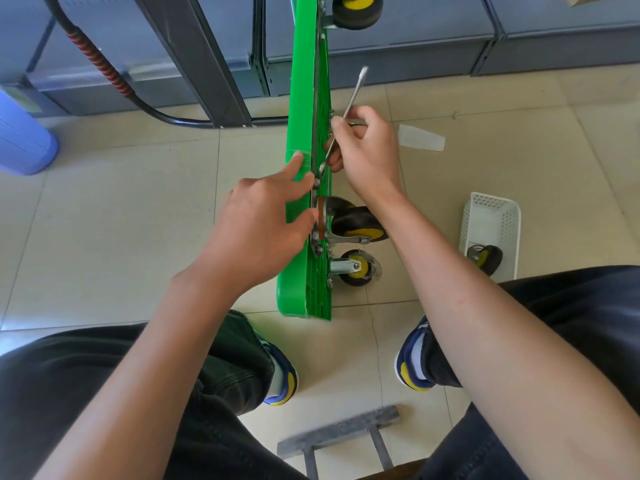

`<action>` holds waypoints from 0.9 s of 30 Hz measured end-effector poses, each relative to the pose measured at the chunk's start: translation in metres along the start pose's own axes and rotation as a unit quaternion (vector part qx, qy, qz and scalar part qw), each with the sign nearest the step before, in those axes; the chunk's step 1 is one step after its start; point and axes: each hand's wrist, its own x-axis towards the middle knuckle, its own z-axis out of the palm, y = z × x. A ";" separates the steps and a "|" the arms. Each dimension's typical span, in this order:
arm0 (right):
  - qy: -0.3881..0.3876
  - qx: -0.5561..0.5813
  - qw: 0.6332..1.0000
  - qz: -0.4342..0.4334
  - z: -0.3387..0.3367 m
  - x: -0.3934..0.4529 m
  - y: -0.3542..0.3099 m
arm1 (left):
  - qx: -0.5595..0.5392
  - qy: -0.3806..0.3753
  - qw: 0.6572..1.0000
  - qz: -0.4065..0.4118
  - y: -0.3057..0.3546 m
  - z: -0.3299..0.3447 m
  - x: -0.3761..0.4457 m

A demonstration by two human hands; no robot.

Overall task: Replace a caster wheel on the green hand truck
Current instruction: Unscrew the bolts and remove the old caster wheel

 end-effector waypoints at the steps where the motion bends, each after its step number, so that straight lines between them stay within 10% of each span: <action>1: 0.017 0.005 0.999 -0.027 -0.001 -0.007 -0.002 | 0.000 -0.001 1.000 0.000 0.000 0.000 0.000; 16: 0.058 -0.060 0.973 -0.215 -0.009 -0.081 0.012 | -0.009 0.005 1.000 0.000 -0.005 -0.001 0.002; 27: 0.076 0.004 0.979 -0.188 -0.011 -0.116 0.028 | -0.012 0.005 1.000 -0.005 -0.006 0.001 0.001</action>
